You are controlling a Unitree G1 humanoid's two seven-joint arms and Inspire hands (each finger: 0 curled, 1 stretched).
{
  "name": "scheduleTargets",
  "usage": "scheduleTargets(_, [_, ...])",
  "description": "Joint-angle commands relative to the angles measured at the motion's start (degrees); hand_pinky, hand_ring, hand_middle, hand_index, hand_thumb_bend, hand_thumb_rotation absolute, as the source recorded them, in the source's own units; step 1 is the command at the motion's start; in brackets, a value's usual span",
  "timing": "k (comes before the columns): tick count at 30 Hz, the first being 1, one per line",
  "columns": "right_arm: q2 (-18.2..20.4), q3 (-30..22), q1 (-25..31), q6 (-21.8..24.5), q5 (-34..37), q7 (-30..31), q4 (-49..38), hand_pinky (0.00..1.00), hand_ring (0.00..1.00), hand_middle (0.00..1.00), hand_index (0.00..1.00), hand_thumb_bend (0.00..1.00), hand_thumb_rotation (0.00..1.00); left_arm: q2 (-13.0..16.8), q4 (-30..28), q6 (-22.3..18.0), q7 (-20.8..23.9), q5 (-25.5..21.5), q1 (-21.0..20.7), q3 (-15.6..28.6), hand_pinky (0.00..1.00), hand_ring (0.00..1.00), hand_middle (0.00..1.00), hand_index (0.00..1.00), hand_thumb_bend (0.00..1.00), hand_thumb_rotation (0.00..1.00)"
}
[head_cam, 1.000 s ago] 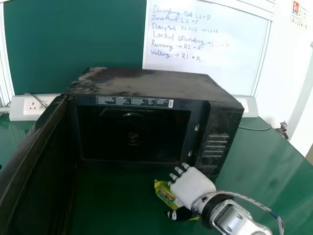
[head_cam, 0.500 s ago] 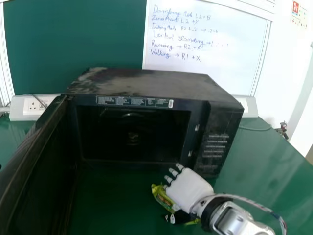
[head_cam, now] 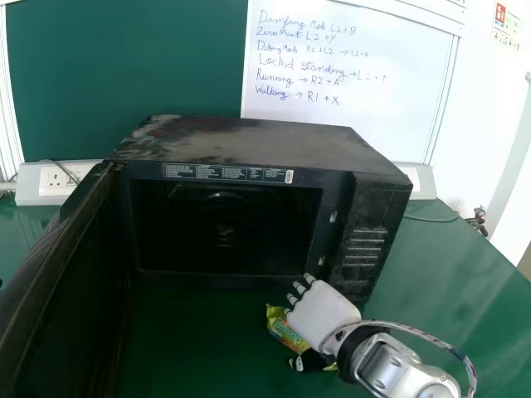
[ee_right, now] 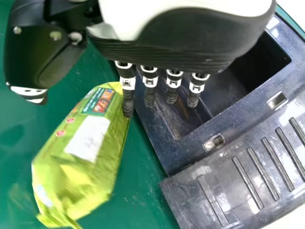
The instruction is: Put biscuit inside oven
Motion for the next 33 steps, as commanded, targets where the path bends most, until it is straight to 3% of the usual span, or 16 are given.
scheduleTargets(1, [-0.26,1.83,1.88,-2.20,2.12,0.40,0.56,1.00,1.00,0.98,0.83,0.84,0.39,0.79,-0.58,0.57,-0.18,-0.93,-0.28,0.99,0.82,0.88,0.89,0.95,0.93,0.76])
scheduleTargets(11, [0.78,2.51,2.36,-1.14,3.10,0.57,1.16,1.00,1.00,0.98,0.86,0.82,0.36,0.72,-0.35,0.36,-0.23,-0.93,-0.33,1.27,0.81,0.87,0.88,0.94,0.92,0.77])
scheduleTargets(19, [1.12,6.60,-0.86,-1.95,-1.58,3.89,4.50,1.00,1.00,0.99,0.86,0.81,0.47,0.81,-0.94,0.90,-0.64,-1.93,0.01,1.43,0.83,0.88,0.89,0.95,0.92,0.76])
scheduleTargets(28, [1.96,8.92,-3.05,-1.76,-3.88,4.46,6.79,1.00,1.00,0.98,0.85,0.75,0.49,0.73,-1.50,1.82,-0.11,-1.83,0.04,1.68,0.82,0.88,0.89,0.94,0.94,0.75])
scheduleTargets(33, [2.07,9.06,-3.60,-1.67,-2.88,4.40,7.27,1.00,1.00,0.97,0.83,0.78,0.49,0.77,-1.02,1.42,-0.77,-1.98,-0.20,1.82,0.83,0.89,0.89,0.95,0.94,0.74])
